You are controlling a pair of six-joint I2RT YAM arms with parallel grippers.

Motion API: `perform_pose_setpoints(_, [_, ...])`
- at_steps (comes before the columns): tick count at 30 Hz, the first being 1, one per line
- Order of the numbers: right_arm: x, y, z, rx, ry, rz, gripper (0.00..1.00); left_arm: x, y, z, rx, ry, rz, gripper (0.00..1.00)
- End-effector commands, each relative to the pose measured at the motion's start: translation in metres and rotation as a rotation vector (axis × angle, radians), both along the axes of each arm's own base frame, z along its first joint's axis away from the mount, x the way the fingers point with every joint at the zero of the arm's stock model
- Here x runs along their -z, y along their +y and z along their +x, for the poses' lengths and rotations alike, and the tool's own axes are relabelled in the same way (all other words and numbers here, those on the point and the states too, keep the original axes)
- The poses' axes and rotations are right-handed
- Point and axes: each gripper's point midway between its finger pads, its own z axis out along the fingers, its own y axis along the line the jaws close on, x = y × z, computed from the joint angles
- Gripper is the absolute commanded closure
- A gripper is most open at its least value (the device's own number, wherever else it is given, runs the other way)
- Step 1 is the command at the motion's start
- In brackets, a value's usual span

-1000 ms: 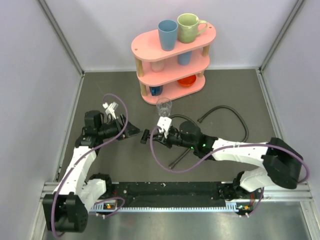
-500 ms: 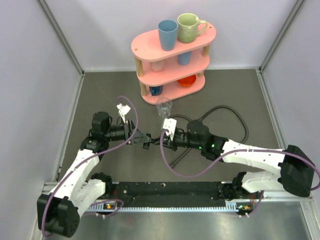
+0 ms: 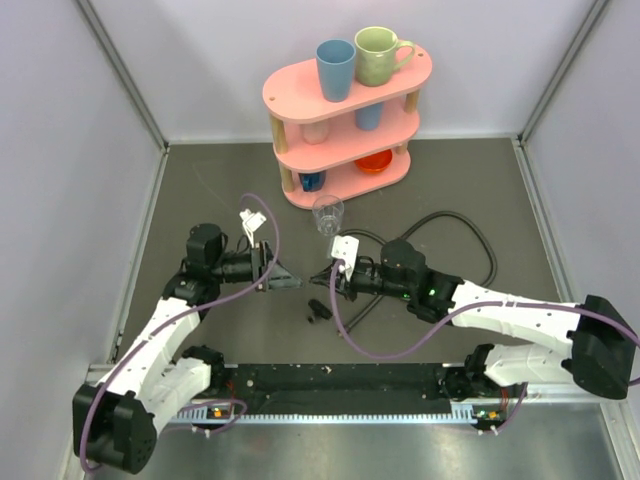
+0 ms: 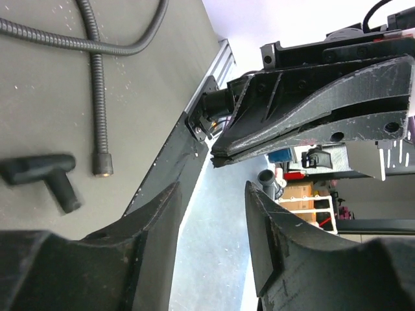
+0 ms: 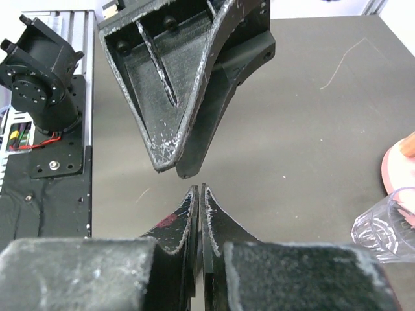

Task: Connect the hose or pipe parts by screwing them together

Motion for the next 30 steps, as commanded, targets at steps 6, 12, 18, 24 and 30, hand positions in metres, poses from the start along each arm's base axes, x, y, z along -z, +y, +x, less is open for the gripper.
perform_pose_setpoints(6, [0.019, 0.001, 0.021, 0.114, 0.045, -0.018, 0.87, 0.058, 0.031, 0.050, -0.303, 0.052, 0.376, 0.50])
perform_pose_setpoints(12, [0.079, -0.002, 0.028, 0.264, 0.301, -0.118, 0.71, 0.076, 0.056, 0.067, -0.454, 0.069, 0.523, 0.44])
perform_pose_setpoints(18, [0.118, 0.023, -0.042, -0.065, 0.312, -0.242, 0.58, 0.083, 0.076, 0.075, -0.548, 0.108, 0.538, 0.38])
perform_pose_setpoints(24, [0.145, 0.043, -0.023, -0.148, 0.075, -0.325, 0.57, 0.100, 0.096, 0.074, -0.609, 0.224, 0.534, 0.33])
perform_pose_setpoints(30, [0.160, 0.055, -0.014, -0.238, -0.017, -0.381, 0.55, 0.114, 0.112, 0.071, -0.690, 0.268, 0.590, 0.32])
